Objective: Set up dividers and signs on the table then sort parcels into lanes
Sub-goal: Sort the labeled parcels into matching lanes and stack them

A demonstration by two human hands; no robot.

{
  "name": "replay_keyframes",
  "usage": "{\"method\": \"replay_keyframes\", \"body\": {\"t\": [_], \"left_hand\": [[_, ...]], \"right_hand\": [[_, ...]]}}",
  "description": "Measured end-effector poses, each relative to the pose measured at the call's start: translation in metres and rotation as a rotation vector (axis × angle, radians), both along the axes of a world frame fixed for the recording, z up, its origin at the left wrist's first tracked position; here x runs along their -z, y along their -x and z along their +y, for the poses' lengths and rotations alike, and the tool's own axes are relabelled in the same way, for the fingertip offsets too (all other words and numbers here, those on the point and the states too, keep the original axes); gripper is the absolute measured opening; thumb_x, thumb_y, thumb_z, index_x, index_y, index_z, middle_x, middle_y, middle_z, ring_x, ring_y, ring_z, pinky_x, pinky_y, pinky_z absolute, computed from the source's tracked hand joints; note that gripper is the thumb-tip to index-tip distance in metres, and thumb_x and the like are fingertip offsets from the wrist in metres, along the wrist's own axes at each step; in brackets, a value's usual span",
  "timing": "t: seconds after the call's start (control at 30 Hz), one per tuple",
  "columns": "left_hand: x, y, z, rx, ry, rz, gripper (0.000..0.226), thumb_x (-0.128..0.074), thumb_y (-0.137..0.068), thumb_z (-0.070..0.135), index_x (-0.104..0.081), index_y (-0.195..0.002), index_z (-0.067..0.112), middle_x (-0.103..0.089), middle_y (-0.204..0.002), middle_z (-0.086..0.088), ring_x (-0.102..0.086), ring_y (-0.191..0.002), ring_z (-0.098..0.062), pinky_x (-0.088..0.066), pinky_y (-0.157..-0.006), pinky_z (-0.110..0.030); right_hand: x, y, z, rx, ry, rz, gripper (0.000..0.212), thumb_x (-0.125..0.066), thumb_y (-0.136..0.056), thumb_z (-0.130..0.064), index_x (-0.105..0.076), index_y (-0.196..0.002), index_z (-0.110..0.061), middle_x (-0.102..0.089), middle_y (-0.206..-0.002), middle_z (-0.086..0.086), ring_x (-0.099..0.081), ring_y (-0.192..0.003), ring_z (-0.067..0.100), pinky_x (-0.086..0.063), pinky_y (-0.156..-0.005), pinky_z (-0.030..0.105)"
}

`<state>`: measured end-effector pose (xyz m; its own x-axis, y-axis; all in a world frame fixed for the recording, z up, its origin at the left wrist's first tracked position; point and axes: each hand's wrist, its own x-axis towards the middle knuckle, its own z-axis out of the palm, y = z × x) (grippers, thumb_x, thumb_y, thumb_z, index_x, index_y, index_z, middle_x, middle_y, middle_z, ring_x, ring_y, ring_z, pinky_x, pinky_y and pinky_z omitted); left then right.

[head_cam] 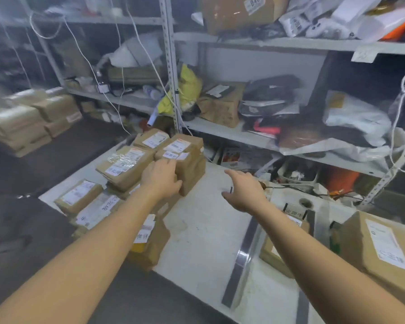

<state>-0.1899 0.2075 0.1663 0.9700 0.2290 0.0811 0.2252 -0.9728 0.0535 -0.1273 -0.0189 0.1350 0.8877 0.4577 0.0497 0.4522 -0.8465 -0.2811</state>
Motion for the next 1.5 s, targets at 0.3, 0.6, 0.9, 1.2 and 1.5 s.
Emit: {"method": "replay_keyframes", "body": {"t": [0.3, 0.6, 0.9, 1.2, 1.5], "left_hand": [[0.006, 0.019, 0.182, -0.063, -0.007, 0.036, 0.044, -0.057, -0.084, 0.038, -0.052, -0.123, 0.018, -0.058, -0.124, -0.005, -0.057, -0.110, -0.030, -0.052, -0.077, -0.038], [0.037, -0.005, 0.287, -0.101, 0.086, 0.083, 0.055, -0.059, -0.086, 0.040, -0.046, -0.138, 0.024, -0.056, -0.131, -0.001, -0.055, -0.117, -0.028, -0.050, -0.088, -0.039], [0.088, -0.047, 0.353, -0.258, 0.552, 0.157, 0.066, -0.061, -0.089, 0.044, -0.038, -0.146, 0.019, -0.052, -0.143, -0.007, -0.053, -0.124, -0.028, -0.046, -0.089, -0.034], [0.128, -0.079, 0.391, -0.181, 1.083, 0.203, 0.047, -0.074, -0.071, 0.048, -0.058, -0.115, 0.044, -0.067, -0.109, 0.020, -0.064, -0.103, -0.004, -0.053, -0.083, -0.029], [0.140, -0.088, 0.415, -0.034, 1.306, 0.189, 0.048, -0.077, -0.083, 0.027, -0.056, -0.126, 0.034, -0.068, -0.113, 0.012, -0.064, -0.104, -0.008, -0.054, -0.085, -0.029]], "right_hand": [[-0.016, 0.018, 0.162, -0.009, -0.078, 0.053, 0.056, -0.063, -0.086, -0.039, -0.047, -0.138, -0.028, -0.058, -0.135, 0.001, -0.057, -0.118, 0.027, -0.052, -0.094, 0.046], [0.022, -0.023, 0.270, -0.026, -0.015, 0.074, 0.061, -0.064, -0.086, -0.039, -0.044, -0.142, -0.026, -0.056, -0.138, 0.001, -0.050, -0.124, 0.024, -0.050, -0.093, 0.038], [0.073, -0.058, 0.352, 0.084, -0.311, 0.371, 0.046, -0.068, -0.085, -0.036, -0.053, -0.122, -0.014, -0.060, -0.099, -0.002, -0.057, -0.087, 0.019, -0.042, -0.064, 0.028], [0.096, -0.046, 0.398, 0.385, -0.582, 0.457, 0.043, -0.074, -0.080, -0.038, -0.062, -0.119, -0.024, -0.068, -0.095, -0.014, -0.063, -0.081, 0.001, -0.054, -0.064, 0.022], [0.089, -0.037, 0.437, 0.665, -0.752, 0.501, 0.044, -0.082, -0.076, -0.022, -0.065, -0.116, -0.027, -0.072, -0.105, -0.009, -0.070, -0.090, 0.012, -0.061, -0.080, 0.039]]}}
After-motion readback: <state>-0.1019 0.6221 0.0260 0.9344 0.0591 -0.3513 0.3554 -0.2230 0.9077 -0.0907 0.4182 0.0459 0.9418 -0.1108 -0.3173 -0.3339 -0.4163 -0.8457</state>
